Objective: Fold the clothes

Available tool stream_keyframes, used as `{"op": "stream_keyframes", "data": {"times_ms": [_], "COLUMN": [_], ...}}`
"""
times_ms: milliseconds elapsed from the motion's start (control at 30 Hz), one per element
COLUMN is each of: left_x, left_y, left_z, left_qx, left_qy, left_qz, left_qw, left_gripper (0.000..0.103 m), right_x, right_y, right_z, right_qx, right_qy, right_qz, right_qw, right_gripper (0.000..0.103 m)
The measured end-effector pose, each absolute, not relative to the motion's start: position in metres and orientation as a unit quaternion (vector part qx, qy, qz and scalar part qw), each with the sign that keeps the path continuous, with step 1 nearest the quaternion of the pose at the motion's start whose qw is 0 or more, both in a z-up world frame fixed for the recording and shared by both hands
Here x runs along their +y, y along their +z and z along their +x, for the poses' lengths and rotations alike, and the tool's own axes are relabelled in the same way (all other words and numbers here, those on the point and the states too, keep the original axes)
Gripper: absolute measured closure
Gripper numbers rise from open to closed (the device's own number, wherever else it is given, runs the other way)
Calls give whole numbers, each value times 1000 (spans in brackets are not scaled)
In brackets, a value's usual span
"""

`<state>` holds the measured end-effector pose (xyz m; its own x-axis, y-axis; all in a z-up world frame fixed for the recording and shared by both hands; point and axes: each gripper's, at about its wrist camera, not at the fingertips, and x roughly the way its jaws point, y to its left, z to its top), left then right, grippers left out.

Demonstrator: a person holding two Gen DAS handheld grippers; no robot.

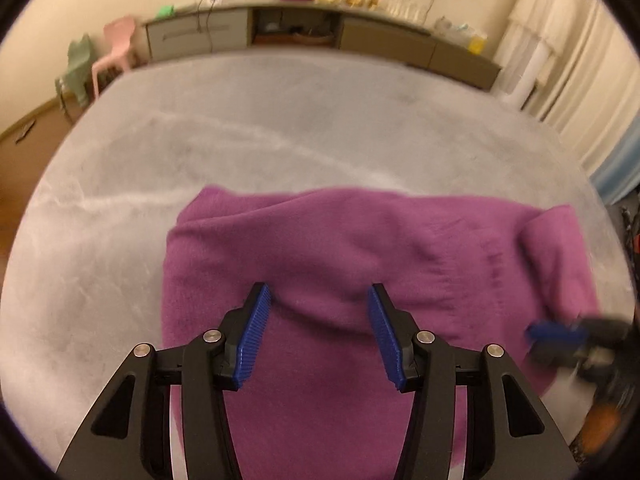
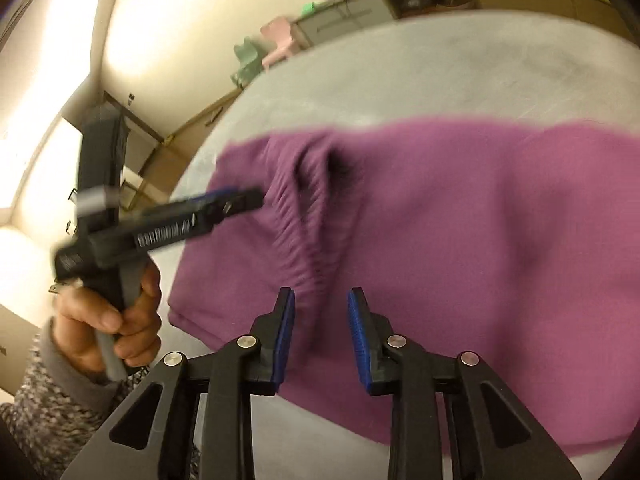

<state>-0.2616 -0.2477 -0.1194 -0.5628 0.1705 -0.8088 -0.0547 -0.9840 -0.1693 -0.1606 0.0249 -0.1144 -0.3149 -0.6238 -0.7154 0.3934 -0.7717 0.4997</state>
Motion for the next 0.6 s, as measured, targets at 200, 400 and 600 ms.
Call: {"op": "stream_keyframes", "data": {"times_ms": [200, 400, 600], "left_x": [-182, -145, -132], "left_y": [-127, -119, -122], "left_z": [-263, -280, -289], "left_qx": [-52, -115, -103], "left_qy": [856, 850, 859], "left_qz": [-494, -505, -501], "left_qw": [141, 97, 4], "left_gripper": [43, 24, 25], "right_x": [140, 189, 178], "right_y": [-112, -125, -119], "right_z": [-149, -143, -144], "right_qx": [-131, -121, -108], "right_qy": [-839, -859, -867], "right_qz": [480, 474, 458], "right_qw": [219, 152, 165], "right_gripper": [63, 63, 59]}}
